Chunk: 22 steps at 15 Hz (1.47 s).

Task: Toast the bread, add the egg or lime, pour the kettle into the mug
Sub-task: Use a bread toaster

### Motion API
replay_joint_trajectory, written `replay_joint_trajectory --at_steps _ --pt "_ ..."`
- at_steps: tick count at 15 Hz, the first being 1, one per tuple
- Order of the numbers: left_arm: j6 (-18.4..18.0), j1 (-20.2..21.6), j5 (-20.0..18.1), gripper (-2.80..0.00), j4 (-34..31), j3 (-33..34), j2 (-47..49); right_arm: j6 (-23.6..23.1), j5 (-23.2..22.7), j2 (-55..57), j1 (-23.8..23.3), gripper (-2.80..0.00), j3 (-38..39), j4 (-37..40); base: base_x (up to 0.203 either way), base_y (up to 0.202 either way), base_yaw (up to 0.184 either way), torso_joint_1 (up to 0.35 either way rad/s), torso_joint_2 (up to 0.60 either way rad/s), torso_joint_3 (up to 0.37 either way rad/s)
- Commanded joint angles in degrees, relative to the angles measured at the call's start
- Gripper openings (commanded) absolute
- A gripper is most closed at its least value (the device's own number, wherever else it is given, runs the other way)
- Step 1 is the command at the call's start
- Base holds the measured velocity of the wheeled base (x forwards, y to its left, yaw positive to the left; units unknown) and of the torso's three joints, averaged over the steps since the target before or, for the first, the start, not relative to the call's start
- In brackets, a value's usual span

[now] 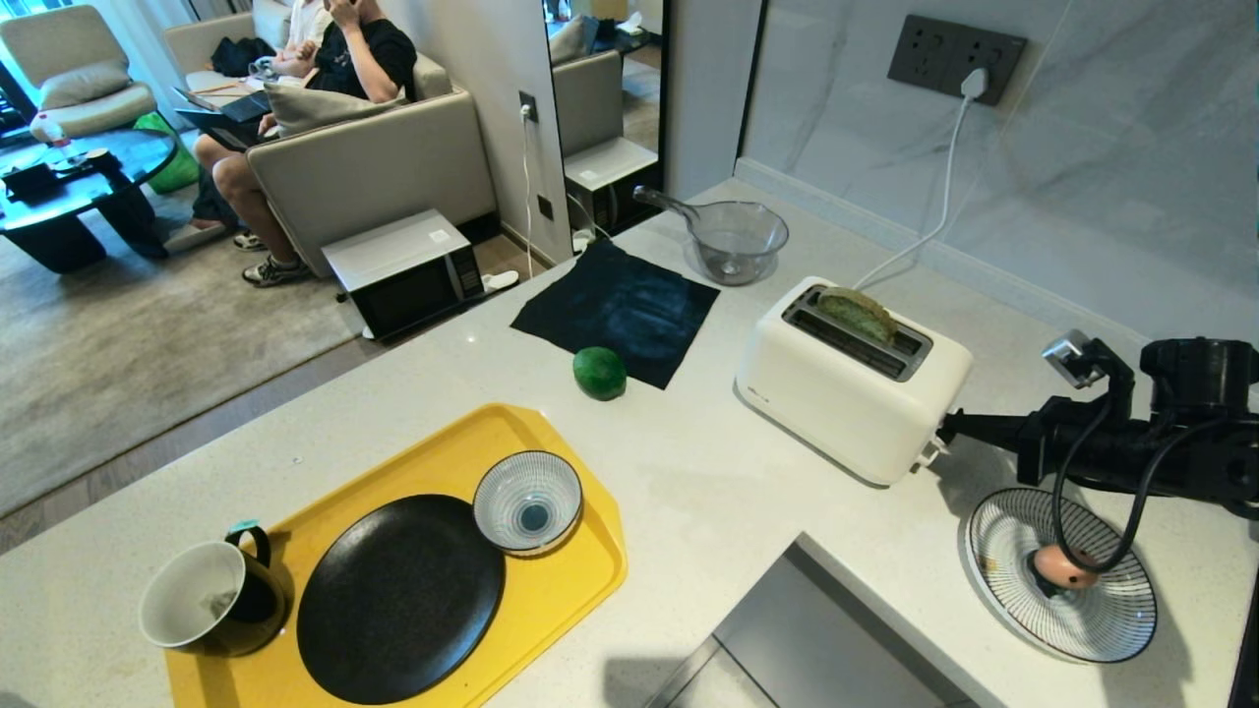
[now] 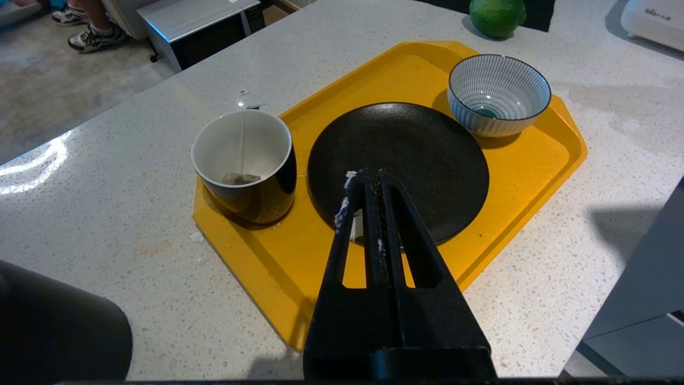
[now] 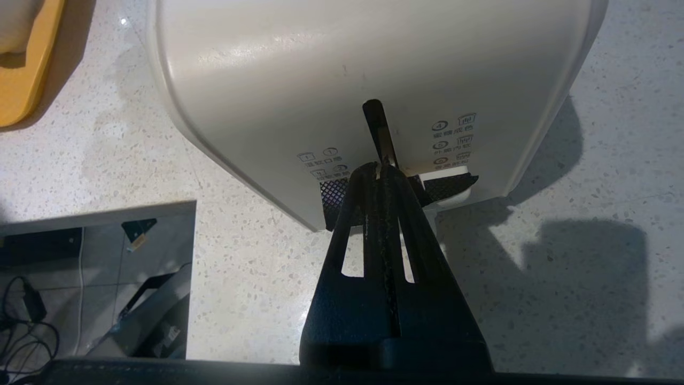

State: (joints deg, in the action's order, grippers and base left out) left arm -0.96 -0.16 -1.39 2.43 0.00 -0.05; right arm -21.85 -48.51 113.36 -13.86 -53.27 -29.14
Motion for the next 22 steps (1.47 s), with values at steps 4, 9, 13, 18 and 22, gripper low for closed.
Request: replay_joint_trajectory --at_steps 4,9,13,18,22 --pt "0.0 -0.02 -0.02 -2.8 0.04 0.97 -0.04 -0.13 -0.23 1.39 0.06 -2.8 -0.6 -0.04 0.0 0.0 0.0 0.0 0.0 0.0" --pt "0.0 0.0 -0.02 -2.8 0.04 0.97 -0.04 -0.13 0.43 2.04 0.06 -2.8 -1.04 0.04 0.0 0.0 0.0 0.0 0.0 0.0" --pt "0.0 -0.02 -0.02 -2.8 0.04 0.97 -0.04 -0.13 0.43 2.74 0.06 -2.8 -1.83 0.04 0.0 0.0 0.0 0.0 0.0 0.0" --pt "0.0 -0.02 -0.02 -2.8 0.04 0.97 -0.04 -0.13 0.43 2.91 0.16 -2.8 -2.2 0.75 0.0 0.0 0.0 0.0 0.0 0.0" --pt "0.0 0.03 -0.02 -2.8 0.04 0.97 -0.04 -0.13 0.51 2.83 0.32 -2.8 -2.54 1.19 0.0 0.0 0.0 0.0 0.0 0.0"
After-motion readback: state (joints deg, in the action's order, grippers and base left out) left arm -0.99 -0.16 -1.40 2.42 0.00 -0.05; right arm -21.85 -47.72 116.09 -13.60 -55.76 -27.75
